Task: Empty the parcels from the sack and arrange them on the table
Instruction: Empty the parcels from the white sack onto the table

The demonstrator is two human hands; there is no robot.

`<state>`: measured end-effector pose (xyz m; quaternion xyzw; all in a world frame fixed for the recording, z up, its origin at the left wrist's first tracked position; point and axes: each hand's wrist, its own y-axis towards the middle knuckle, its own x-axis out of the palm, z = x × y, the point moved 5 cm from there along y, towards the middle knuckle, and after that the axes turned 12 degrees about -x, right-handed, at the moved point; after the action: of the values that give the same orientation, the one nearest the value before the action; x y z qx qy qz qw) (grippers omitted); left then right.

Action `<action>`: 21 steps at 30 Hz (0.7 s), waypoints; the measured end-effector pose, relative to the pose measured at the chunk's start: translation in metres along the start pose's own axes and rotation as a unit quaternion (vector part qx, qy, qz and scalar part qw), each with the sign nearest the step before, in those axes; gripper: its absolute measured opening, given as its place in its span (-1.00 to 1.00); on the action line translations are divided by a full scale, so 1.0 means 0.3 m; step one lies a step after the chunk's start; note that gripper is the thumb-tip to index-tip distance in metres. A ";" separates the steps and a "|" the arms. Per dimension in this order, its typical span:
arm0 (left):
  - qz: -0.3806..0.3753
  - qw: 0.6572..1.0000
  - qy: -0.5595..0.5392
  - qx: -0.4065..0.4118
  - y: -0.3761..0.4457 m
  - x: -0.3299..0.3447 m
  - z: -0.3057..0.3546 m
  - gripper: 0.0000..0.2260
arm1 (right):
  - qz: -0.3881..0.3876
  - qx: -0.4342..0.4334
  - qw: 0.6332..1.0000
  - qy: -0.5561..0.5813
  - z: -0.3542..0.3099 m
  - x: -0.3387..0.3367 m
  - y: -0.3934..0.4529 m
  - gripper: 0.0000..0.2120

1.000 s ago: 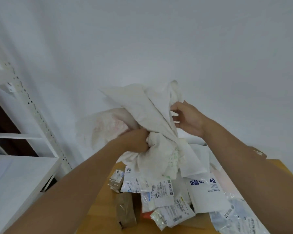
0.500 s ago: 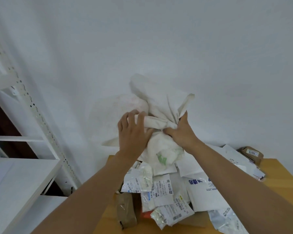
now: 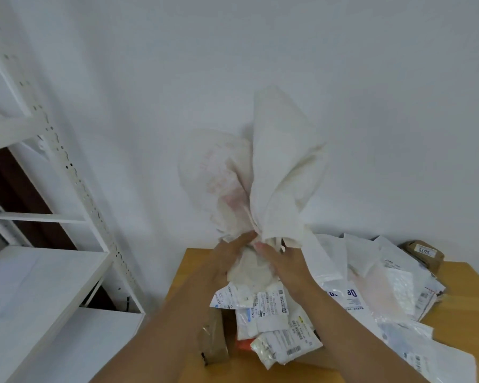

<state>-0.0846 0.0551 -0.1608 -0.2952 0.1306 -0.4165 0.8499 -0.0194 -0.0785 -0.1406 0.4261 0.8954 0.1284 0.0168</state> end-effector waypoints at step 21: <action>0.172 0.929 0.314 0.096 -0.028 -0.006 0.070 -0.52 | -0.114 -0.079 0.912 -0.385 -0.006 -0.013 -0.010 -0.28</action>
<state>-0.0812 0.0610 -0.1391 -0.0392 0.3989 -0.3461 0.8483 -0.0193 -0.0837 -0.1397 0.3351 0.8488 0.0216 0.4084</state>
